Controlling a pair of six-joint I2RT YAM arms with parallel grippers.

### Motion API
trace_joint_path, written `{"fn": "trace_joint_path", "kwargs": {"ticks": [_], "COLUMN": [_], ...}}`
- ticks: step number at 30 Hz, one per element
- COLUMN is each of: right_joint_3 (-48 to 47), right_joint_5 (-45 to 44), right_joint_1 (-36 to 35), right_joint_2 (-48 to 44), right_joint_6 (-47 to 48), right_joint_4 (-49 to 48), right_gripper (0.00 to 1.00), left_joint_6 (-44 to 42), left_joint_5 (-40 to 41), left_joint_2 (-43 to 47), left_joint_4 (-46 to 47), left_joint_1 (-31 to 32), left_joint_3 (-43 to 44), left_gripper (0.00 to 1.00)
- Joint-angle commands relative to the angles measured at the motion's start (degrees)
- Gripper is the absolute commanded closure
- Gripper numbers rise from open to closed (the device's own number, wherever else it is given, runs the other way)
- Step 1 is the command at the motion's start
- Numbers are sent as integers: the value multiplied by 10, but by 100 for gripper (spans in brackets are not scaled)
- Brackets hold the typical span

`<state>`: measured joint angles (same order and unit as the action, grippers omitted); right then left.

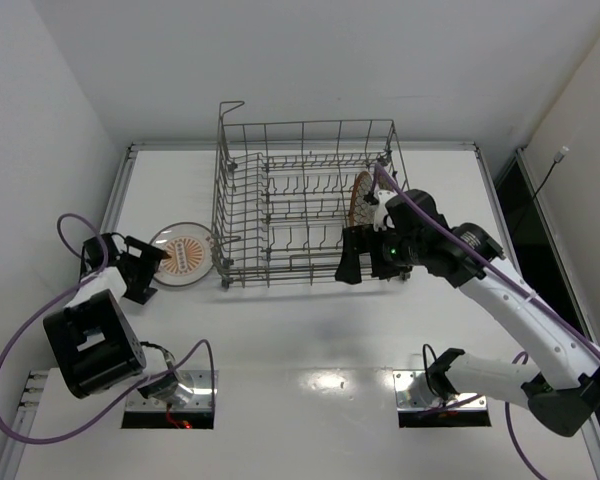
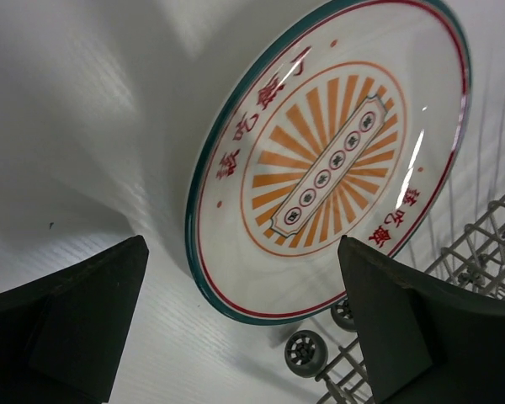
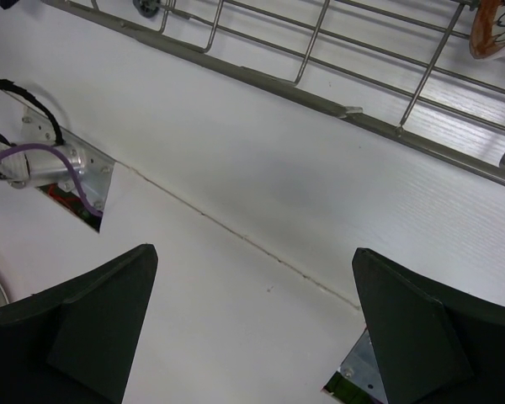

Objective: Load the plates into the dish rack

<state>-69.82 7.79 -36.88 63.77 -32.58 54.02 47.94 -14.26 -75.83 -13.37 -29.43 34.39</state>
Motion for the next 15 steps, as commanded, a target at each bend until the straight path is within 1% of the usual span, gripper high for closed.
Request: {"fn": "trace_joint_path", "kwargs": {"ticks": [1, 5, 9, 11, 12, 15], "right_joint_3": [3, 3, 15, 21, 21, 21], "right_joint_5": [6, 6, 1, 1, 1, 1], "right_joint_1": [4, 4, 9, 9, 15, 15], "right_joint_2": [-10, -10, -17, -23, -23, -29], "right_joint_6": [-2, -2, -7, -13, -13, -13], "right_joint_4": [-16, -10, -10, -10, -10, -10], "right_gripper": [1, 1, 1, 1, 1, 1], "left_joint_6": [14, 20, 39, 39, 39, 26], "left_joint_5": [-16, -42, -60, -66, -83, -125], "left_joint_2": [-11, -18, -47, -68, -98, -152], "left_joint_4": [35, 62, 91, 91, 91, 91], "left_joint_1": [-1, -1, -1, -1, -1, -1], "left_joint_3": [-25, -39, -49, -39, -34, -15], "left_gripper": [5, 14, 18, 21, 25, 35]}}
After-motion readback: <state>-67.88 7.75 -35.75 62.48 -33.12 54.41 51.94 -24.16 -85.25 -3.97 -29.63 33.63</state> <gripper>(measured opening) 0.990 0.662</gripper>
